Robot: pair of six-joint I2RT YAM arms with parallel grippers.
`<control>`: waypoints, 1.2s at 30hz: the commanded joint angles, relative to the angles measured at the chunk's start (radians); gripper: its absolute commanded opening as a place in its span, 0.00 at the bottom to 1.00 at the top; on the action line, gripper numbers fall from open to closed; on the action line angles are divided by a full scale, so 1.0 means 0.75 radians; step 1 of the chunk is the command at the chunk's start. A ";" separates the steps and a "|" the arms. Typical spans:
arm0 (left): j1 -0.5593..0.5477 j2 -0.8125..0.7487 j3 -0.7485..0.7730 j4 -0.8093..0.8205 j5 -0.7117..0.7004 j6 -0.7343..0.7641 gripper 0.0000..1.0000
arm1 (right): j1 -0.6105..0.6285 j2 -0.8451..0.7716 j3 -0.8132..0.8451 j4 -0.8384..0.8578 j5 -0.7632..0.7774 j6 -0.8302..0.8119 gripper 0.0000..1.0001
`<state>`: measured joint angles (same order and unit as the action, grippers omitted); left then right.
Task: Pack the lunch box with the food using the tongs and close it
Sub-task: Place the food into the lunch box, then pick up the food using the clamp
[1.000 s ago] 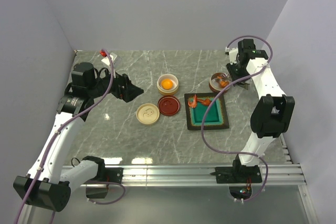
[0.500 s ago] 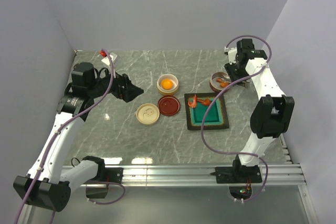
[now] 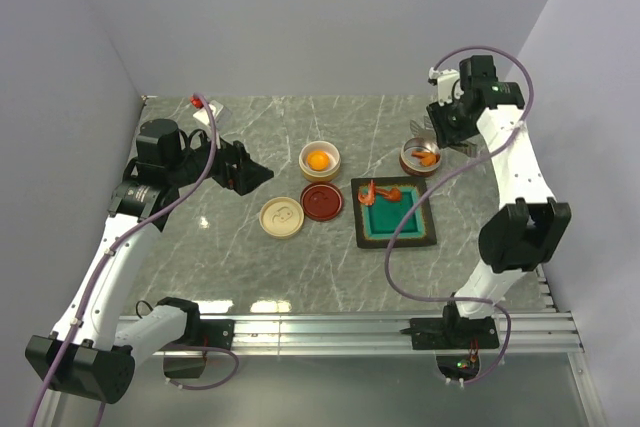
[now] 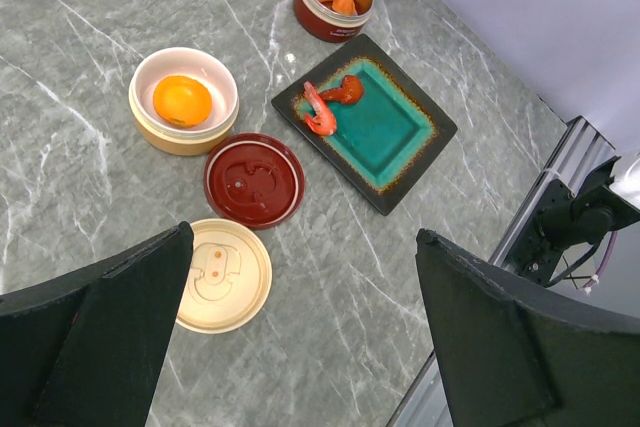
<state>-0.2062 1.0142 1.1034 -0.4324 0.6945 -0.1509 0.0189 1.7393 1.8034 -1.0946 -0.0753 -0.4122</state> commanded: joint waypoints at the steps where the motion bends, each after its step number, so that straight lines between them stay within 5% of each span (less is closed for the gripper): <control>1: 0.007 -0.023 0.030 0.008 0.025 0.017 1.00 | 0.018 -0.151 0.062 -0.146 -0.141 0.030 0.50; 10: 0.005 -0.017 0.018 0.012 0.054 0.021 0.99 | 0.149 -0.345 -0.312 -0.093 -0.235 -0.123 0.49; 28: 0.007 -0.019 0.020 -0.006 0.043 0.027 0.99 | 0.177 -0.180 -0.445 -0.003 -0.092 -0.117 0.45; 36: 0.007 -0.023 0.008 0.010 0.041 0.019 0.99 | 0.094 -0.186 -0.445 -0.117 -0.177 -0.121 0.43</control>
<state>-0.2062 1.0115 1.1034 -0.4385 0.7105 -0.1455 0.1169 1.6131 1.4635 -1.1446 -0.1749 -0.5037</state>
